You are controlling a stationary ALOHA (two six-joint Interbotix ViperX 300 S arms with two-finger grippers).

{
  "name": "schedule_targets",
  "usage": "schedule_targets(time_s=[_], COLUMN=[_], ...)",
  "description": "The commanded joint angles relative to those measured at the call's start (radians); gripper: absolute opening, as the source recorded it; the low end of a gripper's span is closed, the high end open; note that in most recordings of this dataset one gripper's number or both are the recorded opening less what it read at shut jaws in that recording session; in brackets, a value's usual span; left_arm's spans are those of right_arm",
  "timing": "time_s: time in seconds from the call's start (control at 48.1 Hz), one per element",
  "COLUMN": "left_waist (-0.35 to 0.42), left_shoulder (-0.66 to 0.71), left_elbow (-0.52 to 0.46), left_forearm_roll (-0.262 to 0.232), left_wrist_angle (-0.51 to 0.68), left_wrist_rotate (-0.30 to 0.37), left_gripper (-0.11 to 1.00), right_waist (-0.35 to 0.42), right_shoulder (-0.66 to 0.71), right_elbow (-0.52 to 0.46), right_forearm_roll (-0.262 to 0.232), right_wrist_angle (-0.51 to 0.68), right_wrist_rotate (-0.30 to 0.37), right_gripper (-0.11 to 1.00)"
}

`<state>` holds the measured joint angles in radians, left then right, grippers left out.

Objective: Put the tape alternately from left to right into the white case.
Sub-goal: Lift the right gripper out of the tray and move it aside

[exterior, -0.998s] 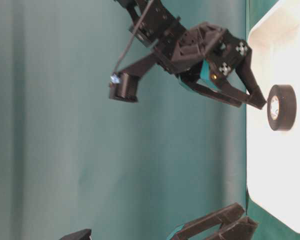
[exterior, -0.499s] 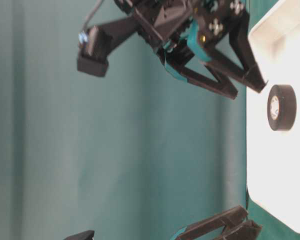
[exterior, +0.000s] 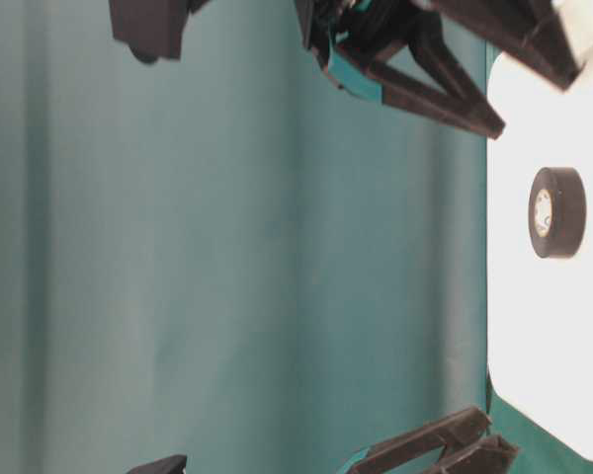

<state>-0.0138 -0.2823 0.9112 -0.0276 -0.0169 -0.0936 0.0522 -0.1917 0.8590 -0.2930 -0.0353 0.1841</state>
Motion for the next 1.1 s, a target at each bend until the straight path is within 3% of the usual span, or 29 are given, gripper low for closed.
schedule_targets(time_s=[0.0, 0.769, 1.081], left_waist=[0.0, -0.006, -0.098], left_shoulder=[-0.008, -0.008, -0.011], left_elbow=[-0.009, -0.011, -0.014], left_forearm_roll=[0.0, 0.0, 0.0], left_wrist_angle=[-0.002, -0.002, 0.069], left_wrist_rotate=[0.0, -0.005, -0.006], left_gripper=[0.59, 0.59, 0.59], right_waist=[0.015, 0.029, 0.031], right_shoulder=[-0.035, -0.06, -0.061], right_elbow=[0.006, 0.044, 0.044], right_forearm_roll=[-0.002, -0.002, -0.002], right_wrist_angle=[-0.008, -0.055, -0.055], right_wrist_rotate=[0.002, 0.002, 0.002], right_gripper=[0.81, 0.81, 0.81])
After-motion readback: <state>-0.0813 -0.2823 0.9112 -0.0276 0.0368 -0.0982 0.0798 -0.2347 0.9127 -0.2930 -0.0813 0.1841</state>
